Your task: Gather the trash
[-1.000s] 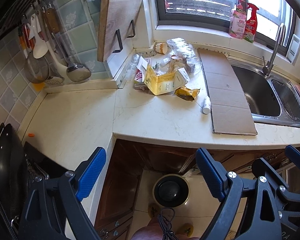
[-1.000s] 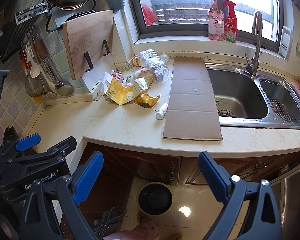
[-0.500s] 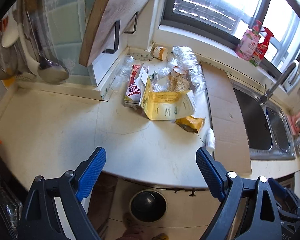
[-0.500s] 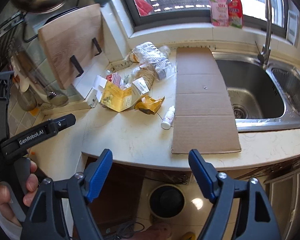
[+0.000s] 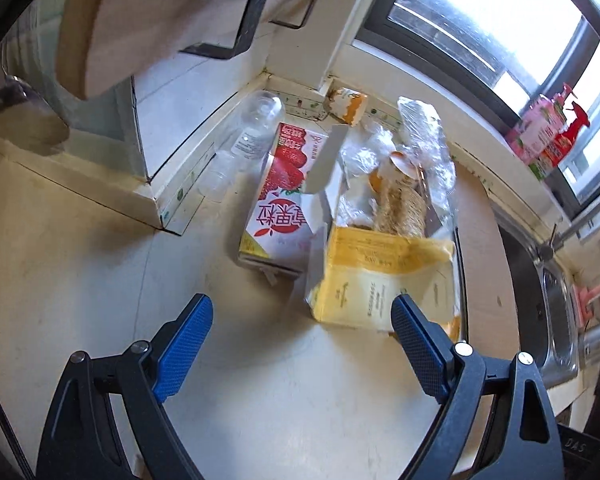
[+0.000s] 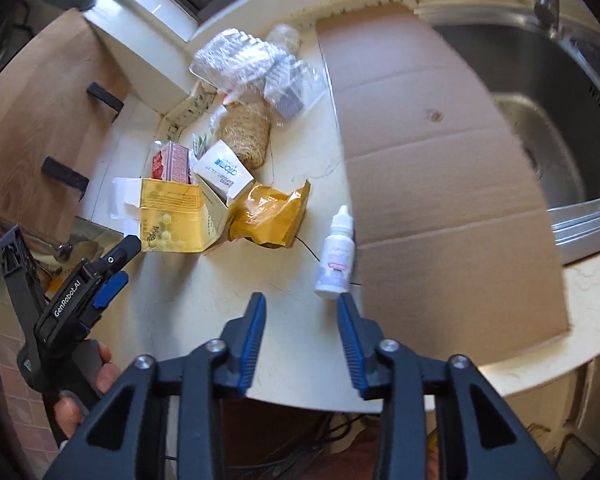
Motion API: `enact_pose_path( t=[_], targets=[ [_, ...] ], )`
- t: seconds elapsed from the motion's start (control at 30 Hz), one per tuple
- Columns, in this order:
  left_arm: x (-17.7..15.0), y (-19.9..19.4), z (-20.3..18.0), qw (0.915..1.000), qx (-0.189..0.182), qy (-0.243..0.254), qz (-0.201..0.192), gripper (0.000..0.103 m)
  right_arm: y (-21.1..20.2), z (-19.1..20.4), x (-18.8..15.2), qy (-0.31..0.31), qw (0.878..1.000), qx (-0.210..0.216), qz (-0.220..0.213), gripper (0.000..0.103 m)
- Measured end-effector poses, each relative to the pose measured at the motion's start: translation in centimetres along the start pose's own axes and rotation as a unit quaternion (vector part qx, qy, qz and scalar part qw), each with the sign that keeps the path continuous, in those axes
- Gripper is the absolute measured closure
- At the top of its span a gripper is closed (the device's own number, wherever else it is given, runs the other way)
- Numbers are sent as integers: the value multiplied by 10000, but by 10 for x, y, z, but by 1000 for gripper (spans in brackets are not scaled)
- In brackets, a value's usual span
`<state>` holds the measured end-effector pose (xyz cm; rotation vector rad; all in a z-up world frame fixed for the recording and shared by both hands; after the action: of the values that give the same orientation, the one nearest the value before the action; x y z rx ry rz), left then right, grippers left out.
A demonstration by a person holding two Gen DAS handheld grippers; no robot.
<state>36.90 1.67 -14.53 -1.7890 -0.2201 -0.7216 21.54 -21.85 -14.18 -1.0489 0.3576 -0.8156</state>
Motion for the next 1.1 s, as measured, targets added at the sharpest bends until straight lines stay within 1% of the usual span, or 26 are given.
enact_pose_path(
  t=[0.03,0.1,0.2,0.37,0.4,0.43,0.47,0.5,0.53,0.57,0.6,0.63,0.7,0.77,0.8,0.83,0.97,1.07,1.1],
  targets=[
    [1,4,2,10000,-52,-30,-11,23,5,0,2,48,10000,-34,13,70],
    [2,14,1,9999,-163,-42,-6,28,13,1,6,157,9998,-114,41,70],
    [3,21,-5,9998,-201,-7,10,30,21,1,10,258,9993,-283,30,70],
    [3,24,-15,9996,-238,132,-3,41,31,6,10,173,9986,-505,-5,70],
    [3,27,-17,9995,-249,169,35,47,33,7,10,161,9983,-564,-9,70],
    [3,29,-18,9995,-263,183,69,56,35,7,9,163,9982,-580,-5,72],
    [3,32,-19,9994,-282,188,110,60,36,7,9,173,9982,-582,9,74],
    [4,36,-20,9992,-301,187,157,69,38,7,9,192,9981,-583,26,78],
    [4,37,-20,9992,-303,183,175,79,39,7,8,211,9980,-592,38,79],
    [4,39,-20,9992,-303,181,182,83,40,7,8,223,9980,-583,33,79],
    [4,40,-20,9993,-278,175,185,91,40,7,8,222,9982,-563,6,80],
    [4,40,-20,9993,-287,169,180,95,39,7,7,207,9983,-552,-14,81],
    [2,38,-20,9993,-298,187,137,99,37,7,5,167,9985,-512,-29,82],
    [1,34,-22,9992,-282,266,84,100,33,6,3,143,9989,-443,-31,83],
    [-1,30,-23,9991,-252,326,61,101,31,5,1,148,9990,-422,-27,89],
    [-3,26,-25,9990,-222,374,44,101,28,4,0,168,9994,-307,16,103],
    [-15,9,-27,9986,-383,369,52,101,18,0,-6,151,9996,-223,59,103],
    [-28,-11,-29,9985,-374,409,-17,101,19,-5,-14,90,9996,-258,114,103],
    [-34,-20,-28,9985,-348,414,-75,101,18,-6,-16,78,9997,-183,169,103]
  ],
)
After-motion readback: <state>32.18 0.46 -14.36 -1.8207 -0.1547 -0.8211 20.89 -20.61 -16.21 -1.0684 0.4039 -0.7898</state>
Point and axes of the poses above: each gripper's, at about its wrist camera, not at the fingertips, and y roughly the way its jaws point, z to its left, x to its top, the point moved 2 cm from there along y, roughly the way its jaws point, and after that the axes turned 15 degrees about y, right-handed, at the moved point
